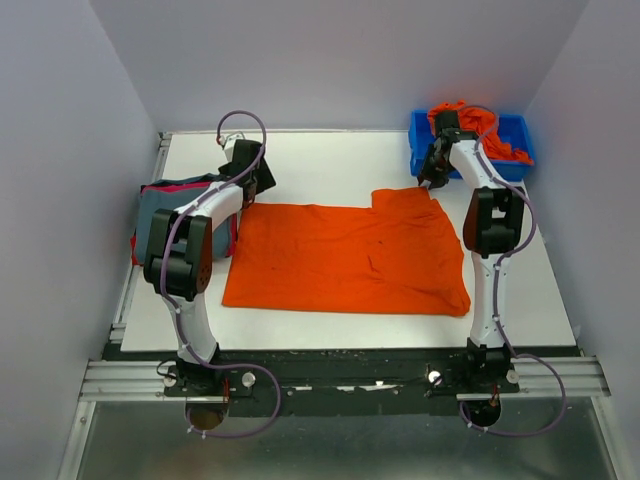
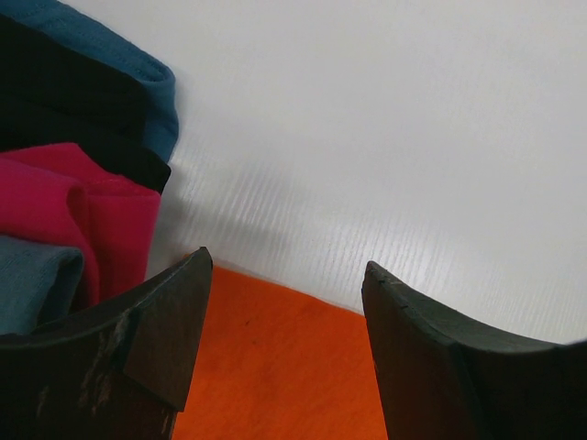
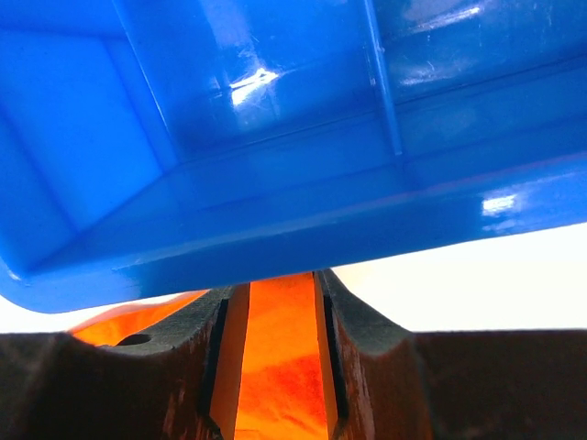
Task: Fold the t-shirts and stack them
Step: Grap the side of the flattened tshirt furthest away from the robot with both arms
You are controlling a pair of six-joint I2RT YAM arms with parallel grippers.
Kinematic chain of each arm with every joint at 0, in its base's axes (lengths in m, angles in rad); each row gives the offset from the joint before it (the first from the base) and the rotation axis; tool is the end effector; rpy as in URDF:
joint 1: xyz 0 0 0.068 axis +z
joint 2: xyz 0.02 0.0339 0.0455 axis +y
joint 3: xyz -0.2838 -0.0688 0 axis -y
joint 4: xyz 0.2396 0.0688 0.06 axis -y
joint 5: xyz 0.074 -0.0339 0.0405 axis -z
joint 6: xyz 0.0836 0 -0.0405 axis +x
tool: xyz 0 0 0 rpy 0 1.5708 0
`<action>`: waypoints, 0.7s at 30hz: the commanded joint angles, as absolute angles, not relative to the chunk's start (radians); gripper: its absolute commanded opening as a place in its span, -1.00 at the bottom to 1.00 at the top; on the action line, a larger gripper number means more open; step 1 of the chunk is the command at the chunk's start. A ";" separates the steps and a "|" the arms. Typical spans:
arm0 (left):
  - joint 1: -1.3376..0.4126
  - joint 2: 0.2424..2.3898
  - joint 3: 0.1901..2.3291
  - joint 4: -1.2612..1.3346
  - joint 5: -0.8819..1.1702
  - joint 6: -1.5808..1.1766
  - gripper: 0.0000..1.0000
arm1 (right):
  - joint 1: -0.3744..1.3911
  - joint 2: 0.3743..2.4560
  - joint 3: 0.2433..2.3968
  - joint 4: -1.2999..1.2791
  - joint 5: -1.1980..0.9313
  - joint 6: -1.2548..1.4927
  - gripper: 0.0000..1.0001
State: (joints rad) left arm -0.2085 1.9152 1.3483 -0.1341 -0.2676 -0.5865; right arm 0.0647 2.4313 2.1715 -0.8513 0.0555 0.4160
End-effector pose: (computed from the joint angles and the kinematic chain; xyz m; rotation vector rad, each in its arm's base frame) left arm 0.4628 -0.0753 0.2028 -0.5586 2.1745 -0.1249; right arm 0.5512 0.0311 0.1539 0.4857 2.6369 0.0771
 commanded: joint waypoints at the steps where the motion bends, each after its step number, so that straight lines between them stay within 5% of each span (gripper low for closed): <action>1: -0.196 1.921 1.370 -0.113 -0.232 -0.572 0.54 | 0.072 2.460 2.200 -0.890 0.084 0.431 -0.16; 14: -0.172 1.951 1.396 -0.104 -0.189 -0.572 0.55 | 0.083 2.519 2.304 -0.928 0.046 0.365 -0.37; 15: -0.170 1.954 1.396 -0.103 -0.186 -0.572 0.55 | 0.083 2.517 2.293 -0.916 0.016 0.364 -0.45; 17: -0.169 1.959 1.399 -0.103 -0.181 -0.571 0.55 | 0.083 2.525 2.278 -0.885 -0.133 0.350 -0.91; 21: -0.164 1.956 1.399 -0.101 -0.179 -0.566 0.54 | 0.083 2.528 2.286 -0.898 -0.112 0.380 -0.99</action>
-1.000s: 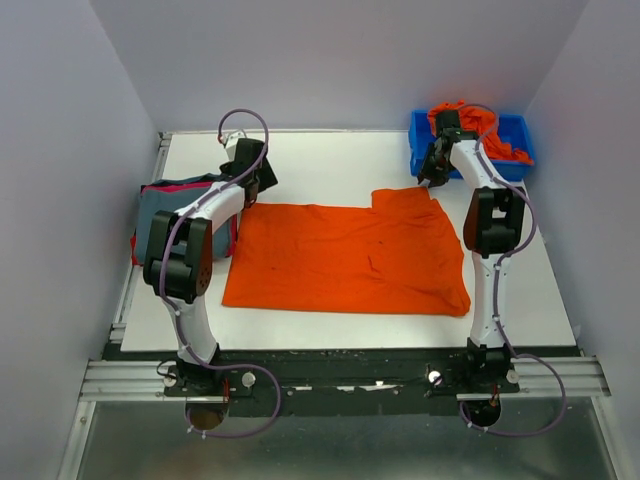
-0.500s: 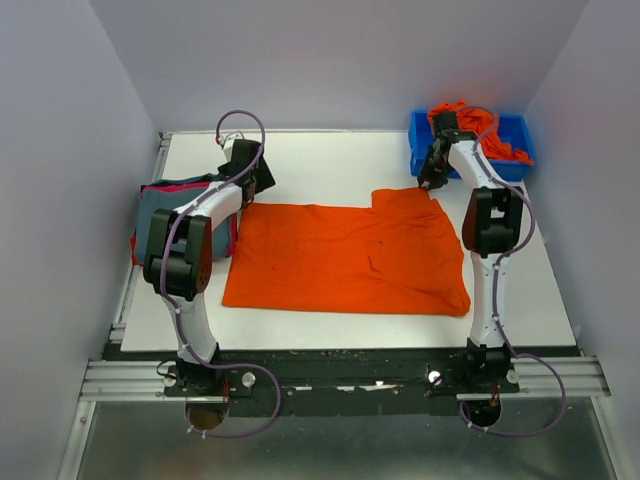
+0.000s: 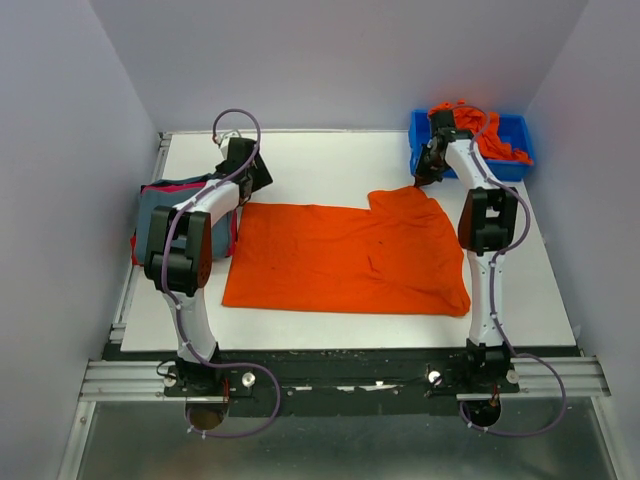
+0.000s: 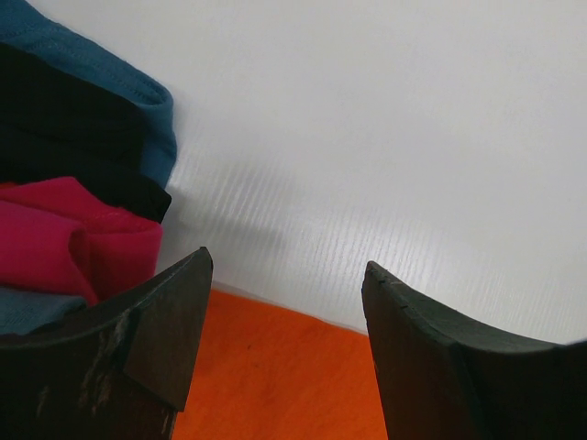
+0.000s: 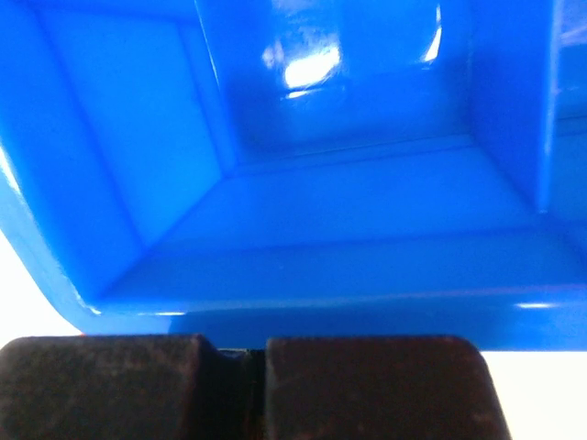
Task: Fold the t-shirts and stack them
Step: Grap the side of the flattened tshirt furthest away from the robot with both arms
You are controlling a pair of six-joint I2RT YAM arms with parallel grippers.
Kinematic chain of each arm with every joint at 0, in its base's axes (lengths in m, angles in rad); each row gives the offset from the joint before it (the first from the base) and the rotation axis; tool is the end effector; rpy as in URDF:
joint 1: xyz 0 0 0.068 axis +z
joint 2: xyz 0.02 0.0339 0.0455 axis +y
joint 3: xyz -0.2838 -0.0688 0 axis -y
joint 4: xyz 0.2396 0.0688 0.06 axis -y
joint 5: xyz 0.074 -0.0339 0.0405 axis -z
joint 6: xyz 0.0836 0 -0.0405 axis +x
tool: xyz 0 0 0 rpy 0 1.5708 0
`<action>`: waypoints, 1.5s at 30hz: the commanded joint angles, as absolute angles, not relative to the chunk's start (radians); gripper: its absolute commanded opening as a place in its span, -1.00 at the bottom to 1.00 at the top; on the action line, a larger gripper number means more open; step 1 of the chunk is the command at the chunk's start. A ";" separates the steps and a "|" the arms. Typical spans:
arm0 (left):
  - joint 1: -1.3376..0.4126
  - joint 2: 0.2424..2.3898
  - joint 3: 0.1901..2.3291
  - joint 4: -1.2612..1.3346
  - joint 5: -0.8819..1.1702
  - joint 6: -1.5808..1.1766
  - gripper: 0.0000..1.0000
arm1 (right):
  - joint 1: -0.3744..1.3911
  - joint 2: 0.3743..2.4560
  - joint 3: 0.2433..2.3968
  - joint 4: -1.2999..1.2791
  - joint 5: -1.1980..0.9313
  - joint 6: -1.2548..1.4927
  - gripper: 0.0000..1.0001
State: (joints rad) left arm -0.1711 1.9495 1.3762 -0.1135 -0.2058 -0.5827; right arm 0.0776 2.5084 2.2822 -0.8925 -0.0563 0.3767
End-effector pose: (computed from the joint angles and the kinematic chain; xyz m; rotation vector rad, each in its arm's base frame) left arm 0.4752 -0.0648 0.1988 -0.5658 2.1738 -0.1753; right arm 0.5625 0.0485 0.1445 0.3858 2.6780 0.2144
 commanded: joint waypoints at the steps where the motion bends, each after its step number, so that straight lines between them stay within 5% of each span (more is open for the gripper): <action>1: -0.164 1.953 1.397 -0.100 -0.183 -0.561 0.54 | 0.083 2.502 2.251 -0.862 -0.118 0.377 -0.99; 11: -0.163 1.967 1.399 -0.103 -0.195 -0.543 0.51 | 0.083 2.315 2.089 -0.713 0.101 0.327 -0.99; 24: -0.164 2.000 1.427 -0.164 -0.221 -0.554 0.45 | 0.083 2.183 1.934 -0.568 0.031 0.305 -0.99; 27: -0.164 2.016 1.439 -0.202 -0.259 -0.560 0.45 | 0.083 2.180 1.922 -0.566 0.018 0.301 -0.22; 29: -0.164 2.029 1.446 -0.222 -0.279 -0.561 0.44 | 0.083 2.174 1.890 -0.548 0.034 0.301 0.05; 45: -0.158 2.115 1.536 -0.393 -0.362 -0.638 0.34 | 0.084 2.226 1.908 -0.584 0.035 0.339 0.08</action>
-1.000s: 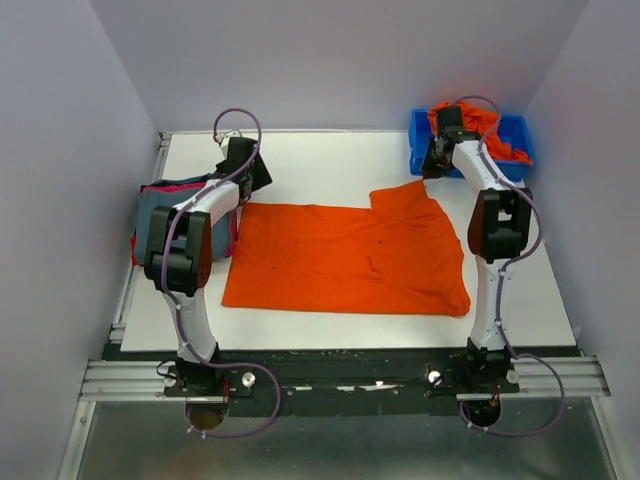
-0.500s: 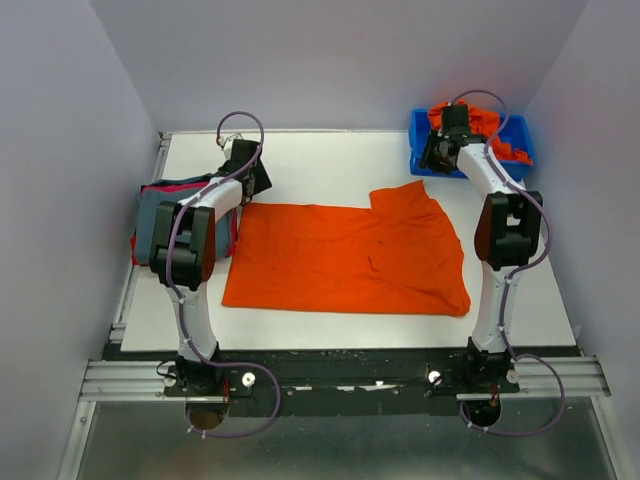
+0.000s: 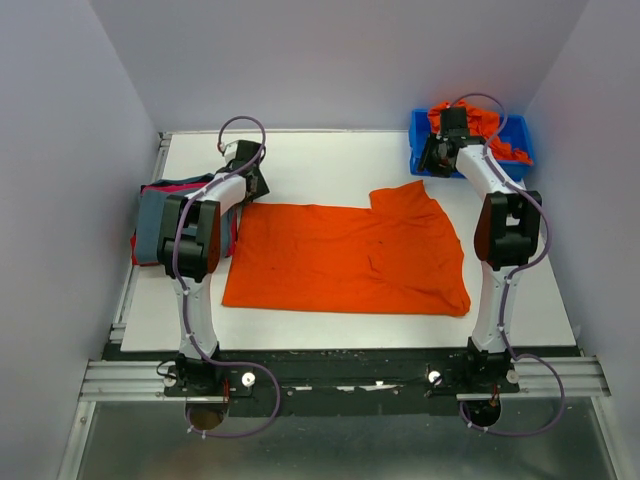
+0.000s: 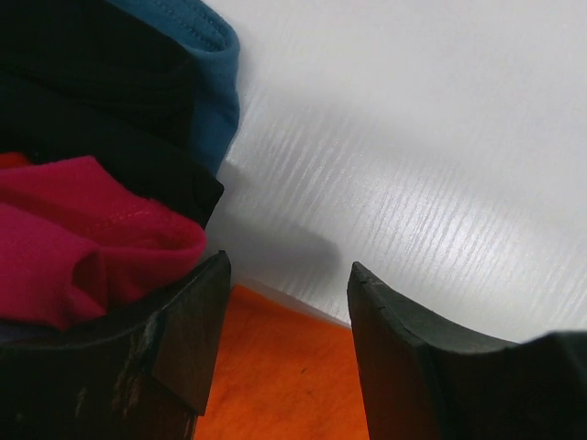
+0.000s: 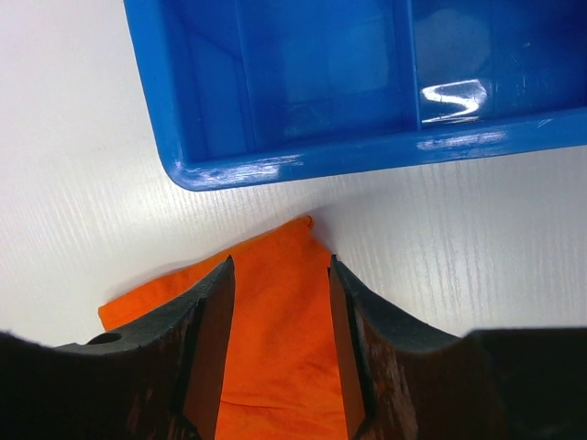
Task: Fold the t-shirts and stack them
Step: Grap the side of the flattened tshirt furthest away from the robot with both arms
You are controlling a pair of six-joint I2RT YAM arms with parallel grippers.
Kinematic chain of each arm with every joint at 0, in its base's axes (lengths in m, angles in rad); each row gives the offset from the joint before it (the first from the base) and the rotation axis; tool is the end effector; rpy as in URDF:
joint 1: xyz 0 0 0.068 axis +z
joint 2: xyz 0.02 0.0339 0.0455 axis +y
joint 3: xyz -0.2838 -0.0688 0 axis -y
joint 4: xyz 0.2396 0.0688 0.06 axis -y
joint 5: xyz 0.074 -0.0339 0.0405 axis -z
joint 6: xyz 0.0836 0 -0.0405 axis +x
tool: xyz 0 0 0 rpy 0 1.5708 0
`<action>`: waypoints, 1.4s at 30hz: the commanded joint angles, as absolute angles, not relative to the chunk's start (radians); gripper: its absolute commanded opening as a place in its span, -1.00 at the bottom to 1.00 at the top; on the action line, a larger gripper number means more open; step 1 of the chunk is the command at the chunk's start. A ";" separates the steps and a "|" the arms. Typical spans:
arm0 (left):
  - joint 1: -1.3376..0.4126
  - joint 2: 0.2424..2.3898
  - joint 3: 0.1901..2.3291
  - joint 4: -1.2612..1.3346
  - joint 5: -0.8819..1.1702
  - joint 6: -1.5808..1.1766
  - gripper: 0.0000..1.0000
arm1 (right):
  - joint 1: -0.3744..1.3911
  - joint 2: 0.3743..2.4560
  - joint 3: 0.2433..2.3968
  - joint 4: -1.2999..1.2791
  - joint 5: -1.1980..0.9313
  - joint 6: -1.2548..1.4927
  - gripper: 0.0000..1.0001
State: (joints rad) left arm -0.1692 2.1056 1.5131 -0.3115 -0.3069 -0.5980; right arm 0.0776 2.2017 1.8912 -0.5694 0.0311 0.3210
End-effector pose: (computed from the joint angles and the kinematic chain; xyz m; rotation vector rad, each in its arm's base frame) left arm 0.4892 -0.0579 0.1529 -0.6400 2.3315 0.0333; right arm 0.5329 0.0388 0.2052 0.3117 2.4352 0.1375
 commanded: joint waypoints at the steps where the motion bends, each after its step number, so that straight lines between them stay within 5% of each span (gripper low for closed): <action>1: -0.158 2.109 1.526 -0.388 -0.365 -0.641 0.33 | 0.083 2.232 1.913 -0.591 0.035 0.341 0.09; 10: -0.160 2.060 1.462 -0.371 -0.371 -0.666 0.11 | 0.084 2.287 1.965 -0.643 0.035 0.348 0.09; 16: -0.158 2.109 1.522 -0.397 -0.379 -0.655 -0.34 | 0.084 2.328 2.012 -0.675 0.040 0.351 0.12; 22: -0.158 2.105 1.517 -0.374 -0.380 -0.643 -1.00 | 0.084 2.385 2.097 -0.739 0.045 0.360 0.20; 42: -0.160 2.022 1.467 -0.341 -0.373 -0.621 -1.00 | 0.084 2.411 2.122 -0.776 0.006 0.365 0.01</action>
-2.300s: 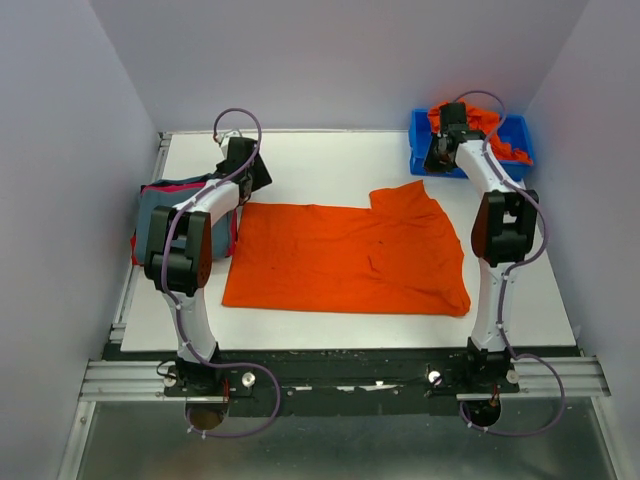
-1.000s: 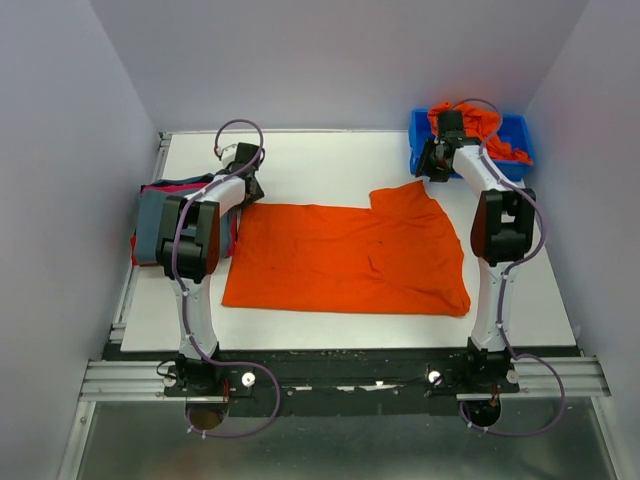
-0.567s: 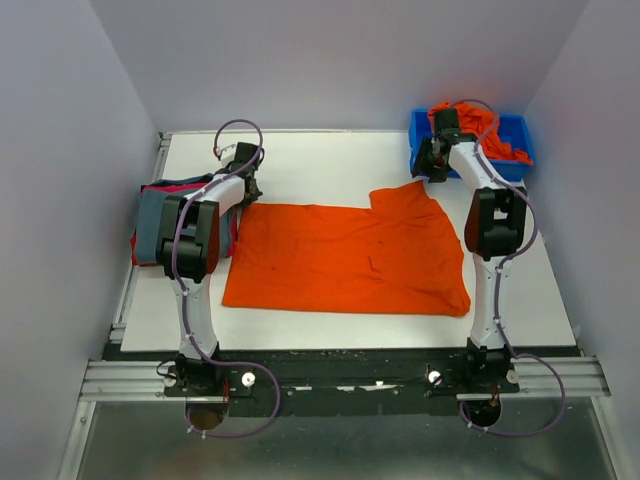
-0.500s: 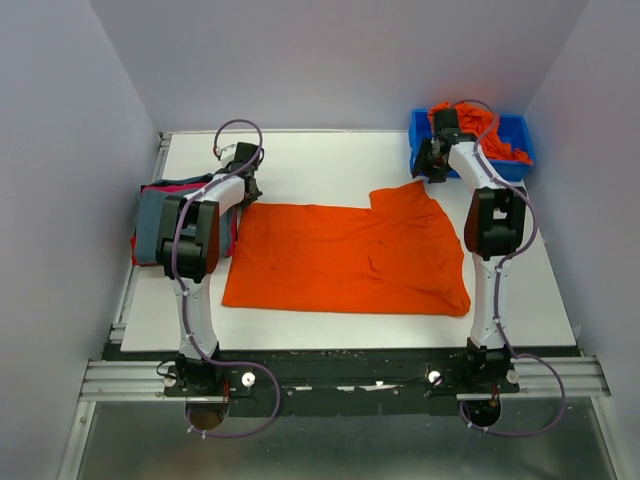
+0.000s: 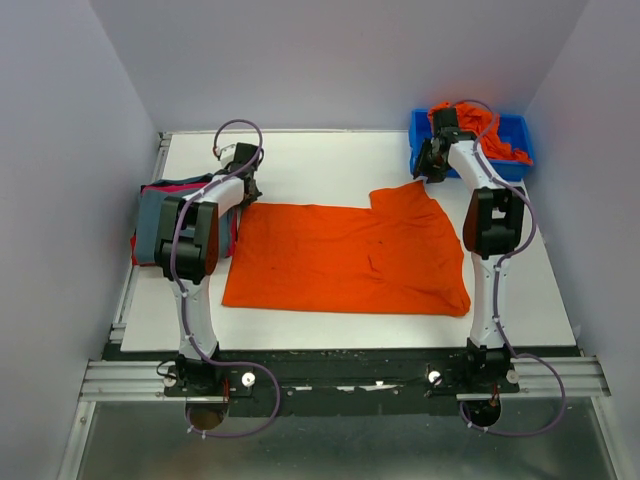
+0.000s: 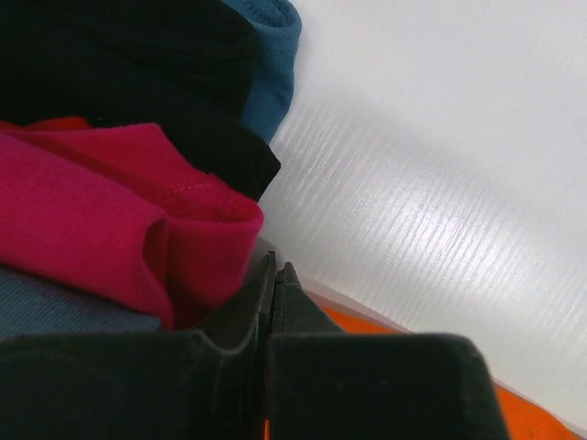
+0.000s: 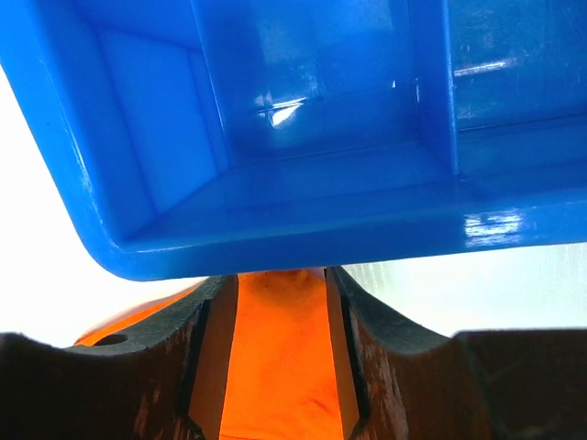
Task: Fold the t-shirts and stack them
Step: Grap the side of the flattened tshirt furthest away from the robot with both arms
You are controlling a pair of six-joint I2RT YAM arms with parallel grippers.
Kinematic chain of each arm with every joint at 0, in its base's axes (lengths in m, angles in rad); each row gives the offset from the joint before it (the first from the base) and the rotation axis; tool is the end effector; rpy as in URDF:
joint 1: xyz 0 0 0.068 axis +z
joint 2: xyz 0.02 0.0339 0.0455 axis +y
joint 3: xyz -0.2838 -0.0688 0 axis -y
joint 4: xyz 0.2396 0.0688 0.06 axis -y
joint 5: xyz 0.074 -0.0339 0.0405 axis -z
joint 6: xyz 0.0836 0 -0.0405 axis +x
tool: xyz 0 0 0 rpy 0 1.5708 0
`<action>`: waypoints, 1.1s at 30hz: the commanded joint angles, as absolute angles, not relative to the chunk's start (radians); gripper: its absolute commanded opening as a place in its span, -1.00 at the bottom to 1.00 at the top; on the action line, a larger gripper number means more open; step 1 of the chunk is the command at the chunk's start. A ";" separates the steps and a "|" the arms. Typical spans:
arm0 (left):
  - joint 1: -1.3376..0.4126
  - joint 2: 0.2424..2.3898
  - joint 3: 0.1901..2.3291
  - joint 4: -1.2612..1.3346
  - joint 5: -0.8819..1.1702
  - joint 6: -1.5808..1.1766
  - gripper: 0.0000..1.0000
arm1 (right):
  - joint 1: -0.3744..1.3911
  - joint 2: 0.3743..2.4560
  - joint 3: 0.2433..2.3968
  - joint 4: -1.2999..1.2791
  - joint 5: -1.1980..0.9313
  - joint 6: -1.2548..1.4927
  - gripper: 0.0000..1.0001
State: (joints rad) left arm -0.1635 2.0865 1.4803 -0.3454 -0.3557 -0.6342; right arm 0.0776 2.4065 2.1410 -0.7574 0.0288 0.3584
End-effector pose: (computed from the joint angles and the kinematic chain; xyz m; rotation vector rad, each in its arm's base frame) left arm 0.4778 -0.0493 0.1491 -0.7048 2.3380 0.1010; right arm 0.5580 0.0410 0.1644 0.3740 2.5709 0.1214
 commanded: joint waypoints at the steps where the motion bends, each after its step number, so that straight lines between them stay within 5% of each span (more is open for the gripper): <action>1: -0.160 2.020 1.465 -0.339 -0.373 -0.621 -1.00 | 0.084 2.413 2.121 -0.775 0.006 0.367 0.01; 9: -0.158 1.996 1.448 -0.331 -0.376 -0.618 -1.00 | 0.086 2.457 2.198 -0.830 0.014 0.377 -0.21; 15: -0.158 1.991 1.445 -0.325 -0.376 -0.609 -1.00 | 0.086 2.408 2.120 -0.773 0.011 0.371 -0.98; 33: -0.160 1.895 1.370 -0.267 -0.385 -0.609 -1.00 | 0.086 2.132 1.908 -0.677 0.038 0.345 -0.99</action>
State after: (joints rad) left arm -0.1638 1.9614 1.3972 -0.3004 -0.3584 -0.6167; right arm 0.0795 2.1880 1.9636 -0.6979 0.0433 0.3645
